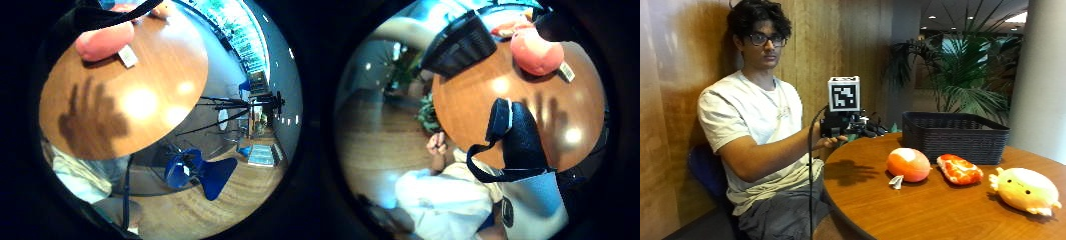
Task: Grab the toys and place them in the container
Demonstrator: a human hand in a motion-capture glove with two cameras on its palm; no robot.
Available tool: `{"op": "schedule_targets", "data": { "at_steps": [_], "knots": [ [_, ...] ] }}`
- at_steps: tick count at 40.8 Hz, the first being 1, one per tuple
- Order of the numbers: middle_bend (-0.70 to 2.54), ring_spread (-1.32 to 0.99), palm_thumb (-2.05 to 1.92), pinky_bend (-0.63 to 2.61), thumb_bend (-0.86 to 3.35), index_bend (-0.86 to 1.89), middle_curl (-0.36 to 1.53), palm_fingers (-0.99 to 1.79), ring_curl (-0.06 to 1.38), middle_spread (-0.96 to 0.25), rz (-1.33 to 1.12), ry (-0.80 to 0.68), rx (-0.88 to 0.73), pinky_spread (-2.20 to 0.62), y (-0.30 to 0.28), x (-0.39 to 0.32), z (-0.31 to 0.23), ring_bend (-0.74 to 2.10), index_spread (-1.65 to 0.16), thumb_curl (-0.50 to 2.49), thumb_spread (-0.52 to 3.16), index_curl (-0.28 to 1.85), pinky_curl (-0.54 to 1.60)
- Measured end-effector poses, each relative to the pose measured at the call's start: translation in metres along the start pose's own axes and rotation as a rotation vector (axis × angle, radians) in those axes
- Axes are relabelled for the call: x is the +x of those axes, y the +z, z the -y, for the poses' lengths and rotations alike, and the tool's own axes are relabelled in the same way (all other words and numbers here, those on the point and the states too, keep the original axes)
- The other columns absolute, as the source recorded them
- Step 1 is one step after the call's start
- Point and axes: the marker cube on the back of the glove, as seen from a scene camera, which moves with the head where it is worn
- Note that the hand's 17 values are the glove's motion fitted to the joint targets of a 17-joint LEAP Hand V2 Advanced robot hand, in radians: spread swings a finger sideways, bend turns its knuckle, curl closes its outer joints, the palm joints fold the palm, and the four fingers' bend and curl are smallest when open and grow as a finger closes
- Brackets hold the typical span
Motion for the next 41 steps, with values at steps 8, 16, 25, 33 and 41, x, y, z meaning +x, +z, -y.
{"op": "schedule_targets", "data": {
  "at_steps": [8,16,25,33,41],
  "knots": [
    [0.15,-0.09,0.12,0.49,0.11,0.29,0.05,0.25,0.07,-0.05,-0.012,0.022,0.006,-0.05,0.001,0.000,0.000,0.24,-0.21,0.08,0.94,0.14,0.17],
    [0.17,-0.11,0.10,0.52,0.11,0.30,0.09,0.22,0.10,-0.06,-0.012,0.002,-0.003,-0.05,0.005,-0.001,0.000,0.27,-0.26,0.14,1.23,0.20,0.21],
    [0.17,-0.13,0.09,0.54,0.10,0.30,0.13,0.19,0.13,-0.06,-0.011,0.002,-0.019,-0.06,0.012,-0.005,0.003,0.29,-0.28,0.20,1.37,0.25,0.24],
    [0.18,-0.13,0.09,0.54,0.09,0.31,0.16,0.18,0.15,-0.06,-0.022,0.017,0.008,-0.06,0.013,-0.007,0.007,0.30,-0.30,0.23,1.43,0.29,0.26],
    [0.14,-0.14,0.10,0.58,0.08,0.32,0.18,0.13,0.17,-0.06,-0.059,-0.020,0.030,-0.07,0.013,-0.005,0.017,0.31,-0.30,0.26,1.46,0.33,0.29]
  ]
}}
